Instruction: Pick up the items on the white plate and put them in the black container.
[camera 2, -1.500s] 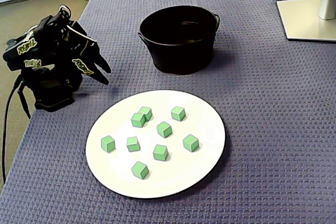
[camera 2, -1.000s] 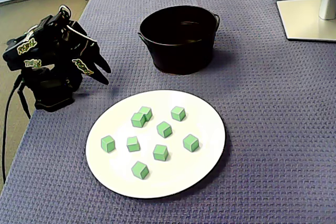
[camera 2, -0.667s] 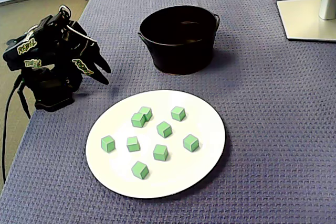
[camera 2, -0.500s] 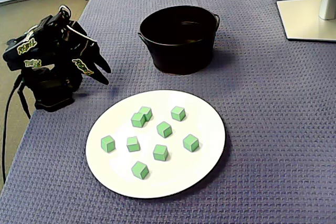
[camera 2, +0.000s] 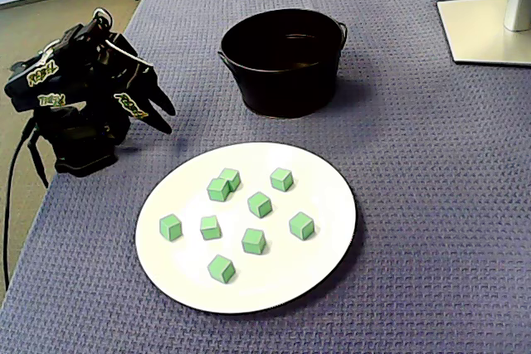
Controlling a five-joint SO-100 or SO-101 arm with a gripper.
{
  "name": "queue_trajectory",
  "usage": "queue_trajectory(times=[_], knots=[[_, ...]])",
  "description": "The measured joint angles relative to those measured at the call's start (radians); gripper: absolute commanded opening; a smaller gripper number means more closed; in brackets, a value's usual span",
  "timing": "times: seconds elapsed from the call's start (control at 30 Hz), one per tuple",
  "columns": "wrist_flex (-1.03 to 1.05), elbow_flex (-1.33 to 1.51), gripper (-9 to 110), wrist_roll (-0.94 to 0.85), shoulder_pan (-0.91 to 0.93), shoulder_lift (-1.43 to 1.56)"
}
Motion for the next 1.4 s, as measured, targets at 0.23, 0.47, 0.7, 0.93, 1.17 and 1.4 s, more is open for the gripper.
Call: queue_trajectory(times=[0.23, 0.47, 0.7, 0.93, 1.17, 1.4], knots=[[0.002, 0.0, 16, 0.044, -0.021, 0.0], [0.002, 0.0, 17, 0.077, -0.064, 0.0], [0.002, -0.002, 16, 0.137, -0.064, 0.0], [-0.012, -0.138, 16, 0.337, -0.094, -0.249], [-0.074, -0.433, 15, 0.588, 0.11, -0.666], [-0.152, -0.663, 25, 0.902, 0.321, -0.922]])
